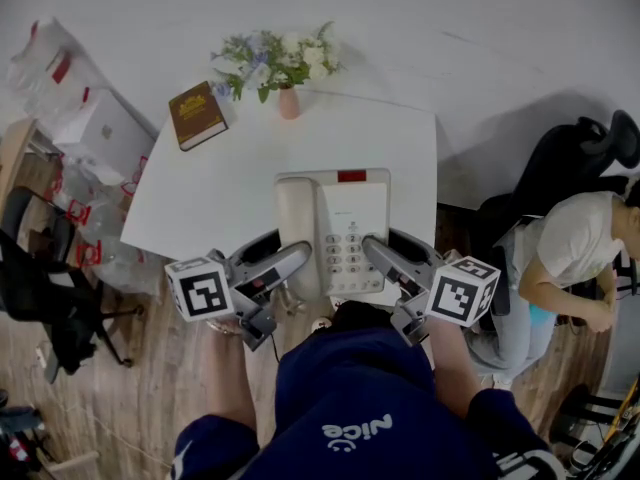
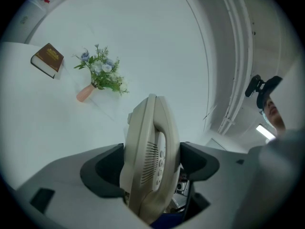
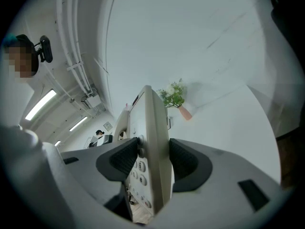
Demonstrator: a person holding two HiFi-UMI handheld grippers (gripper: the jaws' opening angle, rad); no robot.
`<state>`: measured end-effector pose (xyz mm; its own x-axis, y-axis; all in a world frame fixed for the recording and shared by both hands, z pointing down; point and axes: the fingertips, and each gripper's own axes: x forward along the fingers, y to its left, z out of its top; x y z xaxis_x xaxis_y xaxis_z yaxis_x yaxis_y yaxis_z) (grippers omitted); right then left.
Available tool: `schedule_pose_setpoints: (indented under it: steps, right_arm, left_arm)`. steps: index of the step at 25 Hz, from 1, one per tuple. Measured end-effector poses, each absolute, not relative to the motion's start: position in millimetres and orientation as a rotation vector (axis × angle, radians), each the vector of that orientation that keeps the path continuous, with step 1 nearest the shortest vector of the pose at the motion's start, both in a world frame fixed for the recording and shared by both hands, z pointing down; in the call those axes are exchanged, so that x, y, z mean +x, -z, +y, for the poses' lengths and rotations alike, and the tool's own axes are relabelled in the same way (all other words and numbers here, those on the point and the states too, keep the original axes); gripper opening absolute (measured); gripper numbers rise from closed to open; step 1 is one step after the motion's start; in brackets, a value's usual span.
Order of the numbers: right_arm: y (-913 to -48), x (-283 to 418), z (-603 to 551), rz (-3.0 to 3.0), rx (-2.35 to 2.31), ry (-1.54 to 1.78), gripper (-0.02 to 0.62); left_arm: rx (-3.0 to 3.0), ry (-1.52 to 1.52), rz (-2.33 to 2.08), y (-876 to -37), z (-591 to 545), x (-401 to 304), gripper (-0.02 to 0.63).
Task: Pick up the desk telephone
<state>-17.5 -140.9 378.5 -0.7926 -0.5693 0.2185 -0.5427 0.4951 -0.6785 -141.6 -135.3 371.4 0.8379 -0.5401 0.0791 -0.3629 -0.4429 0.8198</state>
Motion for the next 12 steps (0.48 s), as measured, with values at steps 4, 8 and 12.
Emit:
schedule_pose_setpoints:
  steps: [4,8,12]
  right_arm:
    - [-355,-15,-138,2.705,-0.994,1.097,0.227]
    - [-330,-13,-136,2.716,-0.979,1.001,0.227]
    - [-304,-7,-138,2.713,-0.955,0.920,0.227]
  left_arm:
    - [2.138,0.272,-0.666,-345,-132,-139,0.376]
    - [2.192,0.293,-0.674,-321,-129,-136,0.376]
    - [2.247,0.303,-0.692,-294,-130,-130,0.376]
